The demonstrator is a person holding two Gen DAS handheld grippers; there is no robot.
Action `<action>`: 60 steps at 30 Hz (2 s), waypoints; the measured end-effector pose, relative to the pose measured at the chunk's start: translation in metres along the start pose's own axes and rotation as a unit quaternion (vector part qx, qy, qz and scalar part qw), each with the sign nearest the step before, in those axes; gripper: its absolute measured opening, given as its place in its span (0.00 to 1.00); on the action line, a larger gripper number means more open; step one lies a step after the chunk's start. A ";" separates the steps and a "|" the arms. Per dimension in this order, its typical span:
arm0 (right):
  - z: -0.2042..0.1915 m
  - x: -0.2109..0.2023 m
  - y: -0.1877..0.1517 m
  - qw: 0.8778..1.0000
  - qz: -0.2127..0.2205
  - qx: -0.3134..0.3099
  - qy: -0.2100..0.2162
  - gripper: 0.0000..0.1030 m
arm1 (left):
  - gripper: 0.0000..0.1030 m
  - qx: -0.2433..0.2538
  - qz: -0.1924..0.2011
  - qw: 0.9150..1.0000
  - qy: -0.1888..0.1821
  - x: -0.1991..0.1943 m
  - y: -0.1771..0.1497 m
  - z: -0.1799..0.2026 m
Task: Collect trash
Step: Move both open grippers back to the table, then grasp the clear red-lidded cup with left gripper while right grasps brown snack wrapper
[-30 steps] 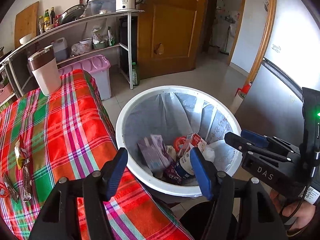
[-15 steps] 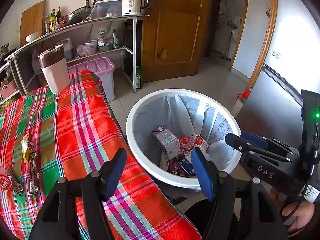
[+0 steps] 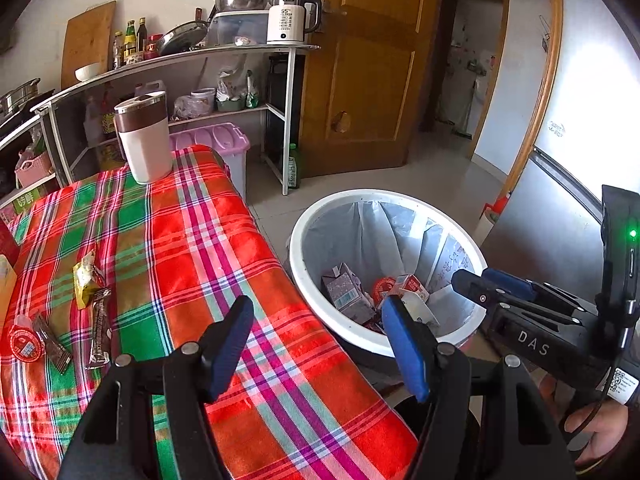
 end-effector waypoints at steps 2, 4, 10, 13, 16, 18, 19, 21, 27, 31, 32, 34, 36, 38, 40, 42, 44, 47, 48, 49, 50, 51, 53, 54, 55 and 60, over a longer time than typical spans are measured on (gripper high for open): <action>-0.009 -0.001 -0.001 1.000 0.002 -0.009 0.007 0.45 | 0.67 -0.007 0.006 1.000 0.008 -0.005 -0.003 -0.009; -0.019 -0.001 -0.001 1.000 0.003 -0.018 0.014 0.45 | 0.67 -0.016 0.009 1.000 0.014 -0.010 -0.007 -0.018; -0.048 0.003 -0.005 0.999 0.003 -0.037 0.032 0.45 | 0.67 -0.043 0.016 0.998 0.033 -0.022 -0.015 -0.050; -0.064 0.005 -0.008 0.998 0.002 -0.048 0.041 0.45 | 0.67 -0.057 0.019 0.997 0.042 -0.028 -0.021 -0.067; -0.078 0.008 -0.009 0.997 -0.002 -0.056 0.051 0.45 | 0.67 -0.071 0.020 0.996 0.057 -0.034 -0.028 -0.084; -0.086 0.010 -0.010 0.996 -0.003 -0.062 0.057 0.45 | 0.67 -0.078 0.022 0.995 0.066 -0.038 -0.031 -0.094; -0.091 0.010 -0.010 0.996 -0.003 -0.065 0.059 0.45 | 0.67 -0.082 0.024 0.994 0.071 -0.041 -0.034 -0.099; -0.099 0.012 -0.011 0.995 -0.004 -0.072 0.064 0.45 | 0.67 -0.088 0.027 0.993 0.075 -0.045 -0.037 -0.107; -0.126 0.018 -0.016 0.993 -0.011 -0.091 0.078 0.45 | 0.67 -0.111 0.031 0.988 0.102 -0.057 -0.049 -0.137; -0.145 0.022 -0.019 0.990 -0.016 -0.107 0.089 0.45 | 0.67 -0.132 0.031 0.983 0.120 -0.064 -0.058 -0.160; -0.150 0.023 -0.020 0.989 -0.018 -0.111 0.091 0.45 | 0.67 -0.138 0.031 0.982 0.124 -0.065 -0.061 -0.166; -0.160 0.026 -0.021 0.988 -0.022 -0.119 0.095 0.45 | 0.67 -0.147 0.030 0.980 0.131 -0.068 -0.066 -0.178; -0.170 0.029 -0.022 0.987 -0.025 -0.127 0.100 0.45 | 0.67 -0.159 0.030 0.977 0.138 -0.071 -0.070 -0.191; -0.181 0.033 -0.024 0.985 -0.030 -0.136 0.103 0.45 | 0.67 -0.169 0.029 0.974 0.146 -0.073 -0.074 -0.203; -0.190 0.036 -0.026 0.983 -0.035 -0.140 0.109 0.45 | 0.67 -0.176 0.030 0.973 0.150 -0.075 -0.076 -0.212; -0.199 0.040 -0.027 0.982 -0.041 -0.143 0.115 0.45 | 0.67 -0.182 0.027 0.971 0.154 -0.076 -0.080 -0.221; -0.207 0.043 -0.028 0.981 -0.044 -0.147 0.117 0.45 | 0.67 -0.188 0.025 0.969 0.156 -0.076 -0.083 -0.229; -0.218 0.049 -0.029 0.979 -0.051 -0.155 0.121 0.45 | 0.67 -0.194 0.022 0.968 0.160 -0.075 -0.085 -0.240; -0.223 0.051 -0.030 0.978 -0.053 -0.158 0.122 0.45 | 0.67 -0.197 0.019 0.967 0.161 -0.074 -0.085 -0.244; -0.227 0.053 -0.030 0.978 -0.055 -0.160 0.125 0.45 | 0.67 -0.199 0.017 0.966 0.162 -0.074 -0.085 -0.248; -0.231 0.055 -0.030 0.977 -0.058 -0.161 0.127 0.45 | 0.67 -0.200 0.015 0.966 0.162 -0.072 -0.086 -0.251; -0.235 0.056 -0.030 0.977 -0.061 -0.161 0.128 0.45 | 0.67 -0.204 0.012 0.965 0.162 -0.071 -0.086 -0.254; -0.244 0.059 -0.029 0.975 -0.063 -0.163 0.134 0.45 | 0.68 -0.207 0.012 0.965 0.159 -0.069 -0.085 -0.260; -0.248 0.061 -0.029 0.975 -0.065 -0.165 0.135 0.45 | 0.69 -0.209 0.011 0.965 0.156 -0.067 -0.084 -0.262; -0.252 0.063 -0.029 0.974 -0.067 -0.169 0.137 0.45 | 0.69 -0.211 0.009 0.965 0.153 -0.065 -0.082 -0.265; -0.265 0.074 -0.029 0.971 -0.081 -0.178 0.135 0.50 | 0.70 -0.219 0.005 0.964 0.151 -0.056 -0.076 -0.274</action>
Point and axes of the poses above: each gripper's, at about its wrist camera, not at the fingertips, and x roughly the way its jaws point, z to its right, y to its top, the point moved 8 cm from there along x, roughly the way its jaws point, and after that the axes turned 6 degrees about -z, right-handed, at the moved point
